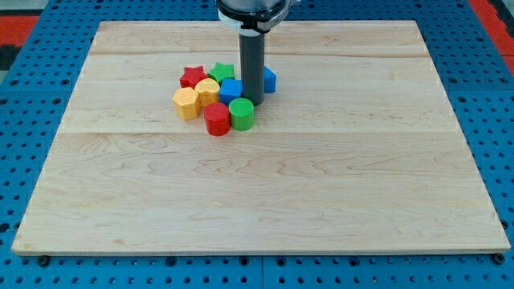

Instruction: Point your arm close to the red circle

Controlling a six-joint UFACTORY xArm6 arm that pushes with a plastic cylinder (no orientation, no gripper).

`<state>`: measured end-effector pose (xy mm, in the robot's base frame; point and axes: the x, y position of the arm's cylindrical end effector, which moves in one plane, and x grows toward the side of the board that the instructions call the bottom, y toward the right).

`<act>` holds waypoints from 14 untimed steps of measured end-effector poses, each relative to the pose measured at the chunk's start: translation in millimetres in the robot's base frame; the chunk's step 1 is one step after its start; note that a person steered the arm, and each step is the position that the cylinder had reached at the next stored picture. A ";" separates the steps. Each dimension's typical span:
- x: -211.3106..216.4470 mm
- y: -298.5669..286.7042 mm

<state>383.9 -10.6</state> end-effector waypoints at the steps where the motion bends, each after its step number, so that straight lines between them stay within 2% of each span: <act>1: 0.3 11.3; 2: 7.5 48.7; 3: 40.5 61.5; 4: 83.4 59.2; 5: 104.0 22.0; 6: 105.9 -56.3; 7: 98.0 -108.8; 9: 62.8 -110.1; 14: 62.8 -84.3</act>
<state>446.6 -95.0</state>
